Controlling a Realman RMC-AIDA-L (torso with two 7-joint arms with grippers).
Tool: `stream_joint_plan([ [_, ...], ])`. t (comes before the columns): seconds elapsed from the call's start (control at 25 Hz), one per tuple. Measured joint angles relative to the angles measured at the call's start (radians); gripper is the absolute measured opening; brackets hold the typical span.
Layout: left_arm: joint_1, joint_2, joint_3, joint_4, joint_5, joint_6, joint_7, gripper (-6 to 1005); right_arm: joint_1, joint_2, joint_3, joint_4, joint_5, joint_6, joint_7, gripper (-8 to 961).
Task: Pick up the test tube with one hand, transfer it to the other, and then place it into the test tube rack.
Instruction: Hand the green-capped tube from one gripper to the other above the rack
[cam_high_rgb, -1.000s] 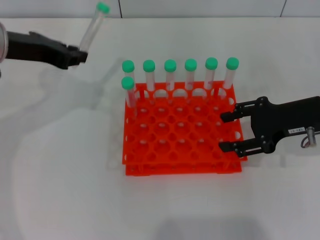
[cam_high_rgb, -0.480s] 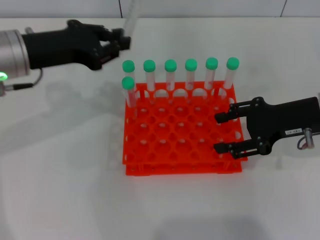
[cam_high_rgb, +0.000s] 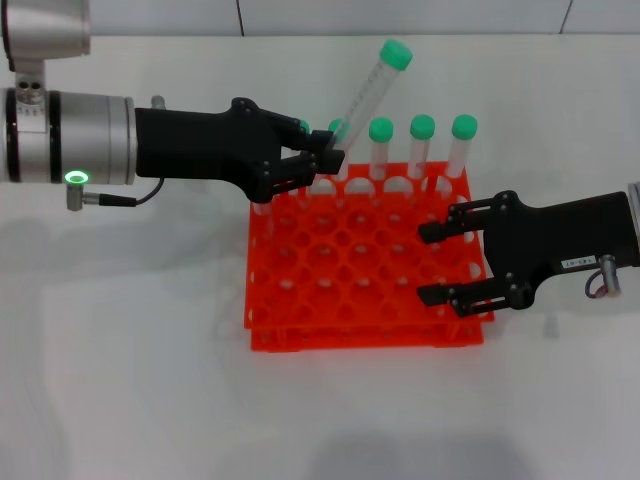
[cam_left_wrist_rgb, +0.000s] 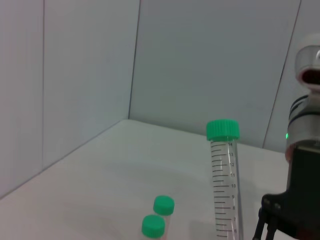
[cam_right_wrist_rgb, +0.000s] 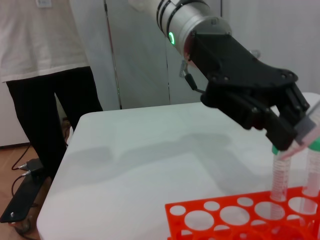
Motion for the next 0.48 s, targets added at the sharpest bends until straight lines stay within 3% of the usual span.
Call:
stream_joint_plan([
  [0.48,-0.015,0.008,0.002,-0.003,0.047,-0.016,-0.004,234,0.000,-0.001,0.005,0.017,0.049,0.021,0.001,694],
])
